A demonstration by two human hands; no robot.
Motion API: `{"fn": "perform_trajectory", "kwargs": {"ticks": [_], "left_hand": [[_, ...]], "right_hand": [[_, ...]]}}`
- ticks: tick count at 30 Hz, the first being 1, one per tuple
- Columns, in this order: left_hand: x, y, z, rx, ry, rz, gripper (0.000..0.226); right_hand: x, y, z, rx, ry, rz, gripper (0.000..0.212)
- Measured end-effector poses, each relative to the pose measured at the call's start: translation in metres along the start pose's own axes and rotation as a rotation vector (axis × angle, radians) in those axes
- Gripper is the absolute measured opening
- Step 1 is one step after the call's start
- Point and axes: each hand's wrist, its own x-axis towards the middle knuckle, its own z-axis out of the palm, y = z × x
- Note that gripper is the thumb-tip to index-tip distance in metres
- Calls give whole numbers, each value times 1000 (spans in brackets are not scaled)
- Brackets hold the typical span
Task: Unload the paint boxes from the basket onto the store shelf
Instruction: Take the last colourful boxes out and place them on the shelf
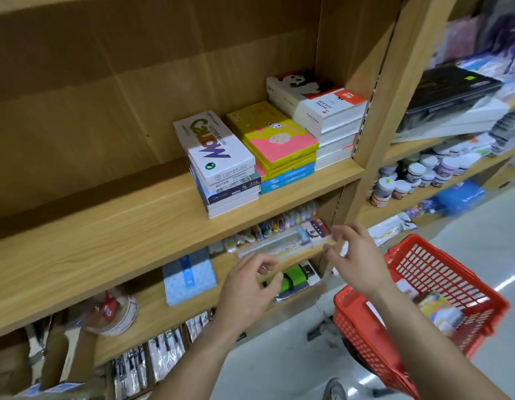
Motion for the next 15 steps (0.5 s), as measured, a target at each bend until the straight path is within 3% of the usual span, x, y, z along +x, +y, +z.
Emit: {"fn": "perform_trajectory", "kwargs": {"ticks": [9, 15], "left_hand": [[50, 4, 157, 211, -586, -15, 42], [83, 14, 272, 302, -742, -8, 47]], "right_hand": [[-75, 179, -21, -101, 10, 500, 40], [-124, 306, -32, -67, 56, 844, 45]]}}
